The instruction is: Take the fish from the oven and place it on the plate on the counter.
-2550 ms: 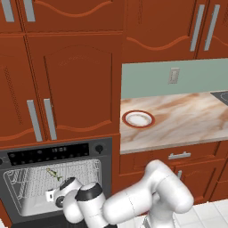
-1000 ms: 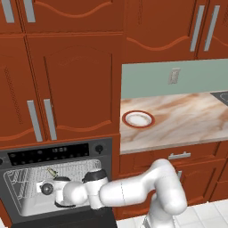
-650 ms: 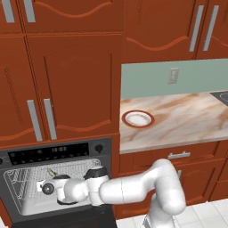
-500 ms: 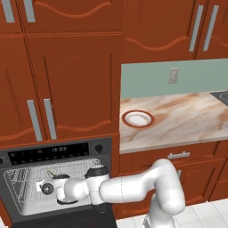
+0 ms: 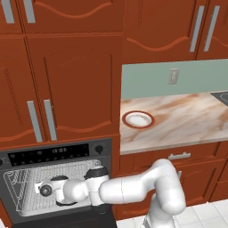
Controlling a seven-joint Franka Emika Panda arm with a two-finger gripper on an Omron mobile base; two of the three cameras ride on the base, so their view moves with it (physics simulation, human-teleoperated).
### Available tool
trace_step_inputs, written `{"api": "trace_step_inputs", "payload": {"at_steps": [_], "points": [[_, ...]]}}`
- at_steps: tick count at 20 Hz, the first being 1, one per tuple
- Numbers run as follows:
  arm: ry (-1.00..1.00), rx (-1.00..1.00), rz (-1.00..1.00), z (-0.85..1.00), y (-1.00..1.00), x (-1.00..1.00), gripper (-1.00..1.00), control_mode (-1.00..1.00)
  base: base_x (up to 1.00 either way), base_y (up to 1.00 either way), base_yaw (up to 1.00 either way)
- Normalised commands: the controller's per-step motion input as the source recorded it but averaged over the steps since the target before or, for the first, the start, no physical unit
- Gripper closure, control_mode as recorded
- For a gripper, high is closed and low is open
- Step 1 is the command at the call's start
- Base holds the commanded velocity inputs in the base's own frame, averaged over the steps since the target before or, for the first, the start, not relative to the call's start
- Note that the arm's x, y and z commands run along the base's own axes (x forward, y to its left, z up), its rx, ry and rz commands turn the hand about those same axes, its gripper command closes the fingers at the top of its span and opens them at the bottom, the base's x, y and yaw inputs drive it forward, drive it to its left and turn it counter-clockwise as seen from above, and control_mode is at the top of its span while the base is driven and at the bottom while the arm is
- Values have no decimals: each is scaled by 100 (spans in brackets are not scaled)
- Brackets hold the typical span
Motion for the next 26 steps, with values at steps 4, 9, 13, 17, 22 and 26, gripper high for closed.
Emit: {"api": "trace_step_inputs", "payload": {"at_steps": [4,9,13,17,22,26], "points": [[0,-4,0,-100,2,-44,-100,-100,0,0,0],[1,-5,0,-100,0,-52,-100,-100,0,0,0],[5,-7,0,-94,0,-69,-100,-100,0,0,0],[4,-5,0,-85,0,-87,-100,-100,0,0,0],[2,-3,0,-69,0,-100,-100,-100,0,0,0],[4,-3,0,-64,0,-100,-100,-100,0,0,0]]}}
